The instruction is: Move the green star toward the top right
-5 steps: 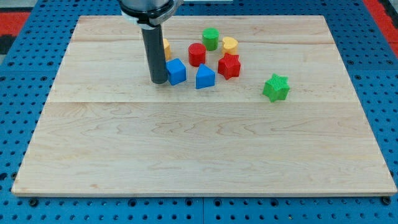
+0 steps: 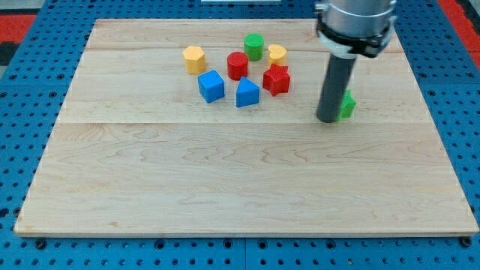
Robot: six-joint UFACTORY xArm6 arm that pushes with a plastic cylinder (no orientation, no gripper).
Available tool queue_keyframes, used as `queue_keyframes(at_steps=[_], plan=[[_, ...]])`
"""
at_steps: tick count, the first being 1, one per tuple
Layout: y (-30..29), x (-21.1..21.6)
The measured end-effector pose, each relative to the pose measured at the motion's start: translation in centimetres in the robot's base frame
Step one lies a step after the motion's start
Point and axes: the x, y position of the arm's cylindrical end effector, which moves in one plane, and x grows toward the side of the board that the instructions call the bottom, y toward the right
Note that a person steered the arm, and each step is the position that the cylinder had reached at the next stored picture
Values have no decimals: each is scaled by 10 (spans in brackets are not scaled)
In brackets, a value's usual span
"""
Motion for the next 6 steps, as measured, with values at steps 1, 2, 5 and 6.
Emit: queue_keyframes(at_steps=[1,2,5,6], plan=[[16,-6],[27,-36],[87,-102],[128,-103]])
